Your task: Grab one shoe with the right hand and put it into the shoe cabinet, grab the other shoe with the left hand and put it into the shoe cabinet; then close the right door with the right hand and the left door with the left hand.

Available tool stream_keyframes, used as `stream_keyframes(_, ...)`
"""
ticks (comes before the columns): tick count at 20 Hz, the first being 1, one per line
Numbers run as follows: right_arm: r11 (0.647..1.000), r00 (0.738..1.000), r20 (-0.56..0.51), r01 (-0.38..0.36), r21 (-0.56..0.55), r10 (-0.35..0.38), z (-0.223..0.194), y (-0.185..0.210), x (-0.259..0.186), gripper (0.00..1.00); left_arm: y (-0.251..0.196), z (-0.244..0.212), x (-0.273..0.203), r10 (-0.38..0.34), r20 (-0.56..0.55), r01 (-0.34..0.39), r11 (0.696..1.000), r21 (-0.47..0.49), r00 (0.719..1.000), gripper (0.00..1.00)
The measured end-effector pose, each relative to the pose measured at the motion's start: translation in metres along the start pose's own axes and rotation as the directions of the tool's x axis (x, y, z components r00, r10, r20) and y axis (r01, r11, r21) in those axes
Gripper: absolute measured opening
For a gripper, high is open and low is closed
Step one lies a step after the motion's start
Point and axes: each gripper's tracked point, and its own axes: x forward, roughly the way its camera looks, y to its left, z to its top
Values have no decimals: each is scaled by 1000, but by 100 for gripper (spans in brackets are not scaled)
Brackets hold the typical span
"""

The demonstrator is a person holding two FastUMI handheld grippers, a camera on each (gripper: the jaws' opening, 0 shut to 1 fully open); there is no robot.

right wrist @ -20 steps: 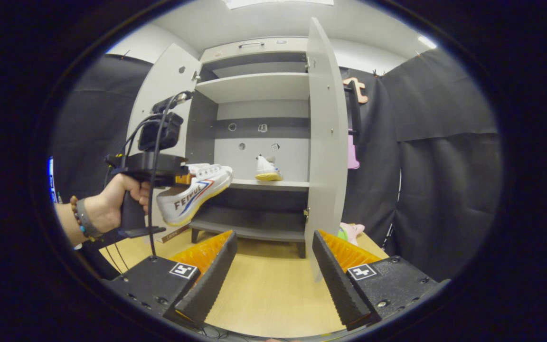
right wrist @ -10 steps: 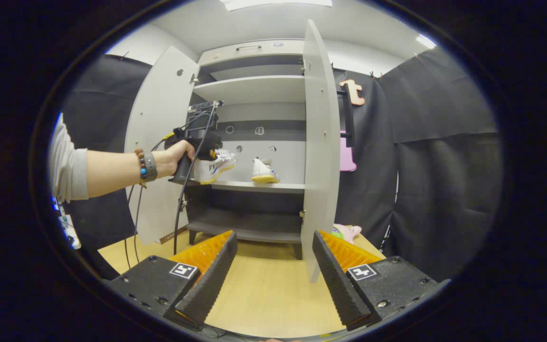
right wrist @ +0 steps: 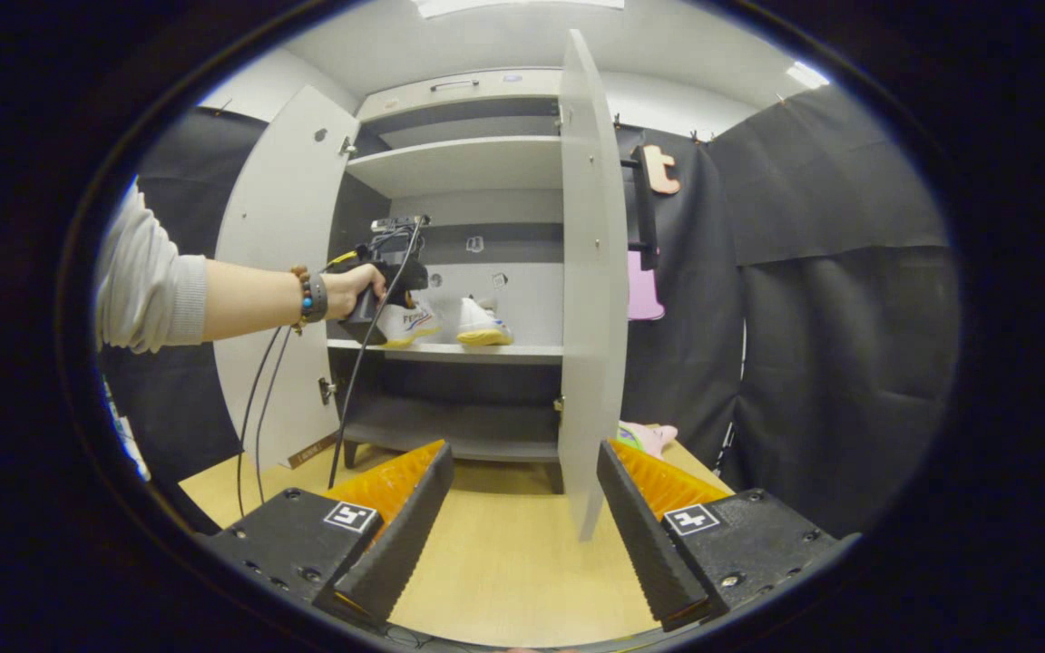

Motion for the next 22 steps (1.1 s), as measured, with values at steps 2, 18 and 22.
stream_keyframes(2,1000,1000,-6,-6,12,6,-1,0,3,100,-2,6,-1,-4,26,4,1000,-4,1000,31)
stream_keyframes(18,997,997,32,-76,-7,76,14,25,-10,99,8,30,-185,-207,417,166,977,133,885,60)
stream_keyframes(22,996,994,75,-76,-42,79,36,25,-25,100,35,-21,-256,-238,502,173,970,173,832,69)
